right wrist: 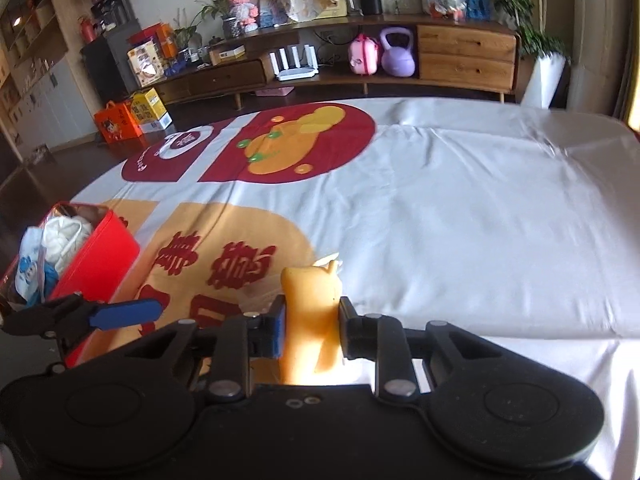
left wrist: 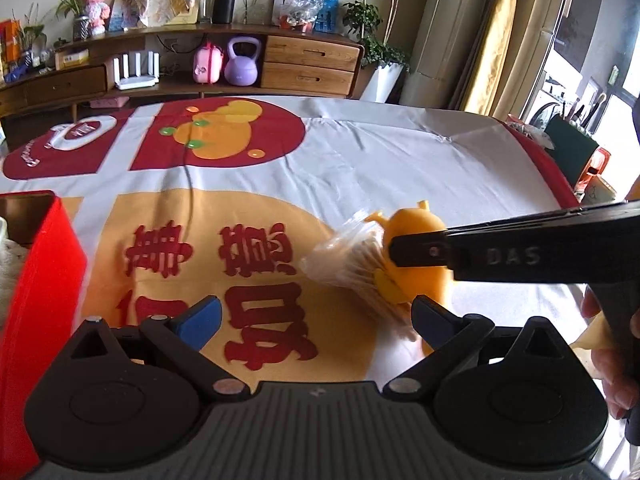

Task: Organize soft objects
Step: 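Grasp the clear bag of cotton swabs with the left tool while the right tool holds the chicken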

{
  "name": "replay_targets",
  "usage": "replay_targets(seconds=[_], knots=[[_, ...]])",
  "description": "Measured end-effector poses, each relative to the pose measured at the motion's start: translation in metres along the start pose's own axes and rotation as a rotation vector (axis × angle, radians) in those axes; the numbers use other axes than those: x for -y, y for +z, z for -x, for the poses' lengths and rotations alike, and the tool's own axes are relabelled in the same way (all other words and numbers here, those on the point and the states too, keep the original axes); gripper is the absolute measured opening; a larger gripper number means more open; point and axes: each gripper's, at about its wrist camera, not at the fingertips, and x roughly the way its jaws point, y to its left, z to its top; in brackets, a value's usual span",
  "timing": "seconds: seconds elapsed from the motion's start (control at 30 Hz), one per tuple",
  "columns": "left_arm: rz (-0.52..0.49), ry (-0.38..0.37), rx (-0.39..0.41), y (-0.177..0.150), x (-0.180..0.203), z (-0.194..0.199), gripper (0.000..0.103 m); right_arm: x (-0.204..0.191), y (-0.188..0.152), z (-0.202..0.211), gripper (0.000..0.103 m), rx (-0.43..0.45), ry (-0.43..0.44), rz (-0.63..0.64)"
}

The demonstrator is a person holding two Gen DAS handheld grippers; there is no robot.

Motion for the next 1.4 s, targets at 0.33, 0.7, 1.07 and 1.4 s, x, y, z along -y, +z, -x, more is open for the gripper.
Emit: replay_targets(seconds=[0.33, 0.7, 1.07, 1.4], knots=[[-0.002, -0.038, -0.017, 0.006, 0.014, -0.015, 0.102, 0.05, 0.0, 0.035, 0.024, 0.021, 0.045, -0.126], [0.066, -0.061, -0.103, 0.024, 0.045, -0.048, 0.102, 0.081, -0.012, 0.038, 0.024, 0.021, -0.043, -0.145], [0.044, 0.037, -0.108, 0.026, 0.065, -0.067, 0.1, 0.089, -0.024, 0.029, 0.024, -0.005, -0.057, -0.155], [-0.029, 0.089, -0.066, 0.021, 0.062, -0.057, 0.047, 0.079, -0.03, 0.026, 0.024, -0.011, -0.049, -0.15]])
